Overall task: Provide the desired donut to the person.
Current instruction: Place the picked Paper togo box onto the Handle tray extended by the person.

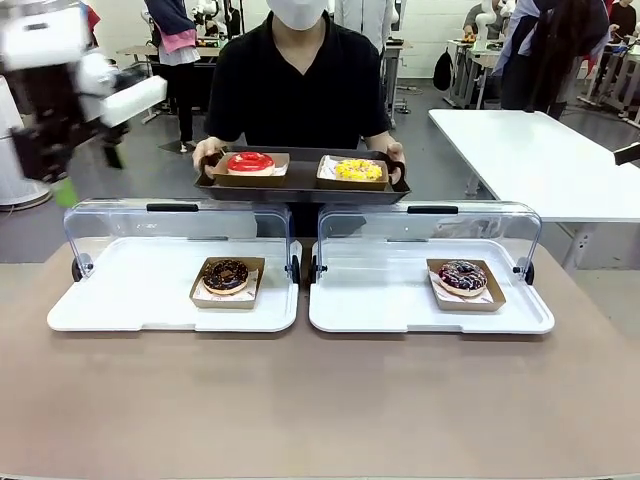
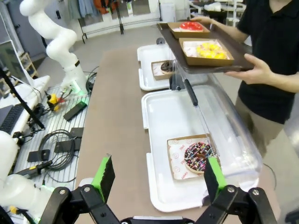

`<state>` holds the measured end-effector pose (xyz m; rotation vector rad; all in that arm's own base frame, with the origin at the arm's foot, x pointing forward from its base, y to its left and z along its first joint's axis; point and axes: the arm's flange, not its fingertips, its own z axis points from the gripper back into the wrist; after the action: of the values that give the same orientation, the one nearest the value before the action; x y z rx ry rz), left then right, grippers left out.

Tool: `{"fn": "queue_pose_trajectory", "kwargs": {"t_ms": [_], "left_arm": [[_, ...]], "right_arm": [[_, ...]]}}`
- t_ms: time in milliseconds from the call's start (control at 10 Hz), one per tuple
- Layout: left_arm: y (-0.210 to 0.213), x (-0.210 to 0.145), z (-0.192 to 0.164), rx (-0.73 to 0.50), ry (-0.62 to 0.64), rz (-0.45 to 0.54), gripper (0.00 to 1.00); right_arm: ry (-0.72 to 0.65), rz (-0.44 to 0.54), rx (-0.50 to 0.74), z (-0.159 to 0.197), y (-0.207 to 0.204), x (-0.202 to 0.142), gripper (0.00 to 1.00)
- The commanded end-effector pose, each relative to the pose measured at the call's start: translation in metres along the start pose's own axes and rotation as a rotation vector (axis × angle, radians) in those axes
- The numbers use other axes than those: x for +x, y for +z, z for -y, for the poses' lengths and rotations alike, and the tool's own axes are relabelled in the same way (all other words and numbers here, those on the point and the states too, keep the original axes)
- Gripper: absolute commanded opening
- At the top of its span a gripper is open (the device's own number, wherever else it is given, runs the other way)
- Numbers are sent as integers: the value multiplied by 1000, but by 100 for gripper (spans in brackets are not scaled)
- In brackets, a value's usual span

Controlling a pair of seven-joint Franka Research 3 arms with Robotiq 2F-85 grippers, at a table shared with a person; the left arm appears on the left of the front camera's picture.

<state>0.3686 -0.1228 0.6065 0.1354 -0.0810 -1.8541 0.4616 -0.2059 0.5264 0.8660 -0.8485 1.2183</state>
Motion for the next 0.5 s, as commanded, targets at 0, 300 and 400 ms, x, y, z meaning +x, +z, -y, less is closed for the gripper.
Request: {"fn": "queue_pose_trajectory", "kwargs": {"t_ms": [0, 300, 400], "left_arm": [[-18, -14, 38, 46, 9, 58, 100], [-22, -35, 54, 19, 33, 99, 100], [-24, -37, 55, 26, 50, 97, 100]], "right_arm": [[-8, -2, -7, 0, -1, 1, 100], [-8, -2, -7, 0, -1, 1, 100], [-8, -2, -7, 0, -1, 1, 100]]}}
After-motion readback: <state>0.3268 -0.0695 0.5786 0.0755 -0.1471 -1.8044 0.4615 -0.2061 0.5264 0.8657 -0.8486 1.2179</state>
